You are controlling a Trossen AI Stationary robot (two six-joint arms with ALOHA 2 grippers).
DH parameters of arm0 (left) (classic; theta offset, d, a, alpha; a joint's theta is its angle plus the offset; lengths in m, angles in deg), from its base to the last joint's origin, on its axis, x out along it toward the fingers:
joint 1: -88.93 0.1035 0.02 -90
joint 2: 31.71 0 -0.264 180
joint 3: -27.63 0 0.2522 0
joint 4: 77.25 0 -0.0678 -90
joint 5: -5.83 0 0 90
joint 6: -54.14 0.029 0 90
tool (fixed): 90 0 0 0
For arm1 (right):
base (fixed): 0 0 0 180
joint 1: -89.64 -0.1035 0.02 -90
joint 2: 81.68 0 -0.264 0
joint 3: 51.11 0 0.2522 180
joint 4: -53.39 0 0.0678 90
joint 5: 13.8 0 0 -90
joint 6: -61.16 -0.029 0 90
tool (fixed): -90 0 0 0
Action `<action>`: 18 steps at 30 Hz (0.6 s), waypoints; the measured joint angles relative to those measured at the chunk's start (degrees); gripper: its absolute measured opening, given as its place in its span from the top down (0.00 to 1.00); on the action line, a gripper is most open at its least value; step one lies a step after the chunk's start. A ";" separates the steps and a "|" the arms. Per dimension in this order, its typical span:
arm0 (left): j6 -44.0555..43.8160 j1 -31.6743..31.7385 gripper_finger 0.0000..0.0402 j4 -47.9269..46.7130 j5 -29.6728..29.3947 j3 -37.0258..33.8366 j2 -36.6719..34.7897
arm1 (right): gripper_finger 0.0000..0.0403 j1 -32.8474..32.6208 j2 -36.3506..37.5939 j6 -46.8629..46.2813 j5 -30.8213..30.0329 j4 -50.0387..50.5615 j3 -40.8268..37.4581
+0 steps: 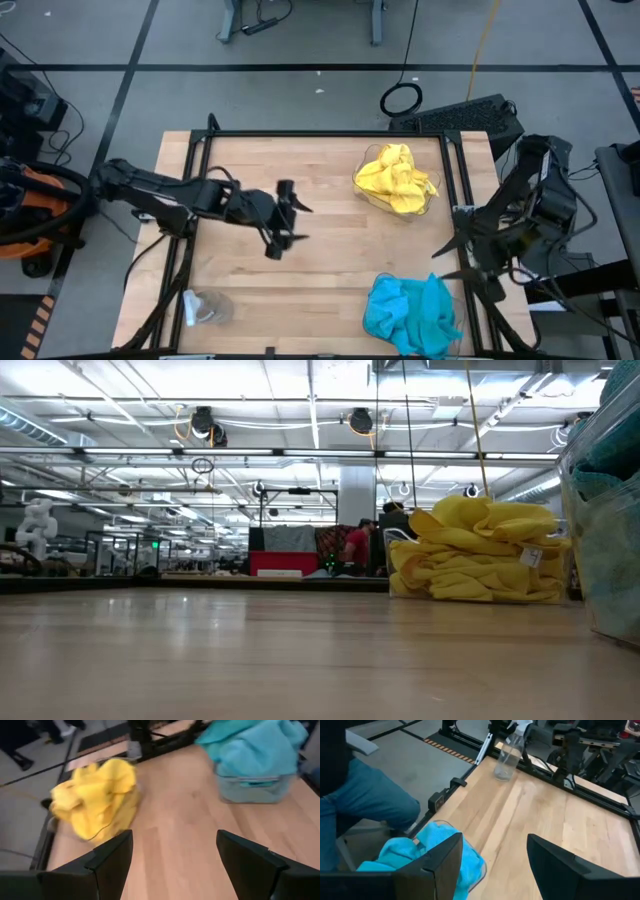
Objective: Sort microfiber towel by color & place in baskets
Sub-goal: Return to Home Position
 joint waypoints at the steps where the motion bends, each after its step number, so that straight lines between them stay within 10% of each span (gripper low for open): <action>1: -0.26 0.76 0.27 1.03 -0.01 -1.78 -1.79 | 0.47 -0.03 0.67 -0.01 -0.08 0.53 0.00; 18: -1.95 3.72 0.27 19.59 1.91 -27.98 -29.83 | 0.47 -0.01 24.70 6.57 -1.37 -14.28 -21.80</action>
